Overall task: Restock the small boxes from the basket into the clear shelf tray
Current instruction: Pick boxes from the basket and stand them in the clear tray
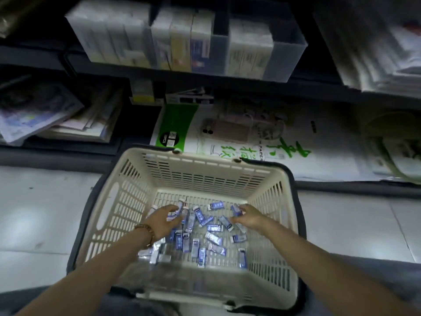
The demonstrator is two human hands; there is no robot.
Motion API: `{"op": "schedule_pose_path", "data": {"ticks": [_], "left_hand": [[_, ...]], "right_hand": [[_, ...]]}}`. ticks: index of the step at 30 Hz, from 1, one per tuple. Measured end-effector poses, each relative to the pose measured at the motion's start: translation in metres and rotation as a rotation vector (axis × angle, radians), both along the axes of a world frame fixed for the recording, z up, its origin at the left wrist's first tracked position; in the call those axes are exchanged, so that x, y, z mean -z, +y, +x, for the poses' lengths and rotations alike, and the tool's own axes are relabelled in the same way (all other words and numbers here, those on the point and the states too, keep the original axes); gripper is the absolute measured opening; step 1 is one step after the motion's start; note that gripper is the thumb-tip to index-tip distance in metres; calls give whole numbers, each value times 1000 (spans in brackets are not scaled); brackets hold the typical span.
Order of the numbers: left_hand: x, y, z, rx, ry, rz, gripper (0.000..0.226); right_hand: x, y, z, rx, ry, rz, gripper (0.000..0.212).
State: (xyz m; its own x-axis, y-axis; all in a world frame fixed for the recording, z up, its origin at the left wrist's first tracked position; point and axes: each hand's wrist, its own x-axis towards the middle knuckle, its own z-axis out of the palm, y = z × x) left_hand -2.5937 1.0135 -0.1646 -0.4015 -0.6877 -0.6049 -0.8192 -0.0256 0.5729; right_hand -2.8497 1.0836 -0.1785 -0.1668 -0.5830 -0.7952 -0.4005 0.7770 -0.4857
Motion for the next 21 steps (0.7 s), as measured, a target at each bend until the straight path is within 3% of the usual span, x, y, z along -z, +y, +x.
{"op": "schedule_pose_path", "data": {"ticks": [3,8,14,17,21], "left_hand": [[33,13,7,-154,23,111,40],[62,16,15,-190,18,218,35],[70,6,6,-279,78,209,28],[72,12,0,-248,83,197,30],[73,11,-3,-254,111,208,30]], "right_hand": [[35,7,-2,-36,53,-4,89],[70,10,10,51,151,-12,96],[83,34,27,117,50,-260,69],[85,38,26,189,220,-230,62],[86,46,26,-36,417,-159,36]]}}
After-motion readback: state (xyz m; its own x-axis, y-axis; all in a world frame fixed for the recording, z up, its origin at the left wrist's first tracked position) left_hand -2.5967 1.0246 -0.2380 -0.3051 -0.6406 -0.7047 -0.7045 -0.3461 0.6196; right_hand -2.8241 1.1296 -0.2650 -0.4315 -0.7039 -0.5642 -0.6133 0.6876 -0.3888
